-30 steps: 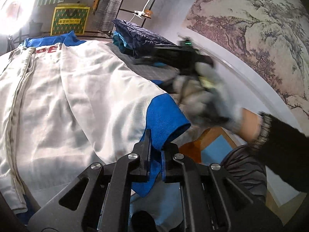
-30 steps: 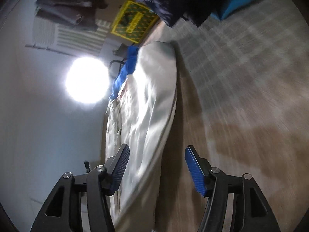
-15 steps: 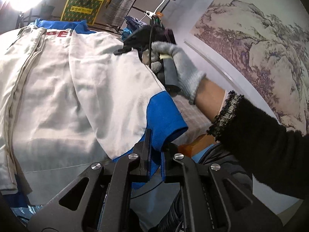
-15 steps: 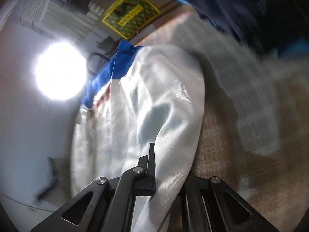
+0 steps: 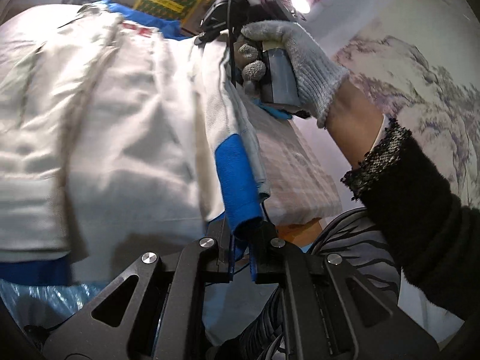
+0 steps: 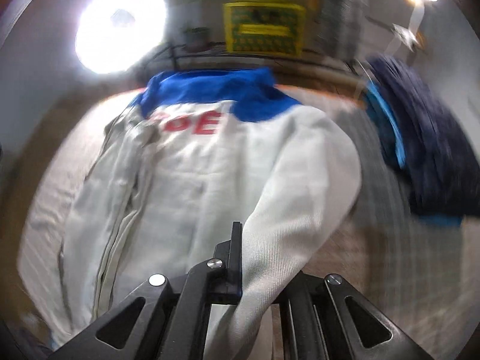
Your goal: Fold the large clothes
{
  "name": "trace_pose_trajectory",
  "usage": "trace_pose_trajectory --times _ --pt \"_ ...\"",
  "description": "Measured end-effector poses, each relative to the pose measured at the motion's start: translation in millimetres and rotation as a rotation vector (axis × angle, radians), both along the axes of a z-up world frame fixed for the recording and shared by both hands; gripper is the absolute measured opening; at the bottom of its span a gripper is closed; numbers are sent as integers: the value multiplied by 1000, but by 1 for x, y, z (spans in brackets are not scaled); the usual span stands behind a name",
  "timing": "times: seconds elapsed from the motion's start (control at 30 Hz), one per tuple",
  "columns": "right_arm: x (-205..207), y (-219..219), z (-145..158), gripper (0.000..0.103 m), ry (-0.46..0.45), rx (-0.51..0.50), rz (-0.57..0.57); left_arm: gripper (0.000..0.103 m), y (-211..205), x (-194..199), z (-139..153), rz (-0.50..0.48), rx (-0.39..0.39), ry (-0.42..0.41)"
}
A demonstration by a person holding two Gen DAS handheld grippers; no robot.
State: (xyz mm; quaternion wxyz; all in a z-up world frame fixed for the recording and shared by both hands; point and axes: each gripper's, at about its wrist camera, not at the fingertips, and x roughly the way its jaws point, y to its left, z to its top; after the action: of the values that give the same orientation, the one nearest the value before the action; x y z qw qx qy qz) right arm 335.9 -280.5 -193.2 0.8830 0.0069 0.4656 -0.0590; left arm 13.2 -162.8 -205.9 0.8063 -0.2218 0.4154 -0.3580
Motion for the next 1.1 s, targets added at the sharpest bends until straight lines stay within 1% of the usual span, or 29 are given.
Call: trace_pose_trajectory --times 0.03,0.1,0.17,0.27,0.4,0.43,0.47,0.5,0.53,0.57,0.63,0.7,0.73,0.77,0.8,0.9,0.97,1.03,1.1 --pt "5 12 -2 1 5 -39 25 5 8 -1 -2 21 -3 10" --pt "17 47 -11 1 27 -149 95 5 22 -2 -8 54 0 32" --pt "28 76 -24 1 55 -211 152 4 34 -3 -15 85 8 53" --pt "42 109 -53 1 117 -268 227 4 47 -4 -24 119 19 85" --pt "51 126 -77 3 163 -332 260 4 54 -6 -31 134 29 106" --pt "51 126 -79 4 162 -330 263 4 54 -6 -32 128 33 110" --pt "52 125 -79 10 163 -322 267 4 54 -7 -33 122 39 112" --pt "51 122 -76 12 166 -294 280 5 53 -7 -32 118 42 113" --pt "50 118 -73 22 163 -263 287 4 52 -8 -32 108 48 116" --pt "49 113 -69 30 161 -208 298 5 52 -8 -33 102 54 120" --pt "40 98 -54 33 145 -39 334 5 52 -9 -34 88 64 133" --pt "29 86 -36 37 105 95 374 5 55 -14 -33 77 73 133" --pt "19 75 -24 44 72 178 391 5 57 -16 -32 74 79 129" --pt "13 71 -17 48 50 224 393 5 60 -19 -30 72 86 126" --pt "1 54 -7 48 14 289 376 5 63 -21 -29 71 91 124" --pt "-25 20 0 48 -8 343 283 5 77 -31 -24 67 104 122" --pt "-47 5 -5 48 5 331 245 5 89 -39 -18 71 112 116" --pt "-70 -6 -15 48 33 325 217 5 97 -42 -10 78 120 99" --pt "-95 -14 -32 50 76 383 195 5 101 -35 -2 81 125 80"
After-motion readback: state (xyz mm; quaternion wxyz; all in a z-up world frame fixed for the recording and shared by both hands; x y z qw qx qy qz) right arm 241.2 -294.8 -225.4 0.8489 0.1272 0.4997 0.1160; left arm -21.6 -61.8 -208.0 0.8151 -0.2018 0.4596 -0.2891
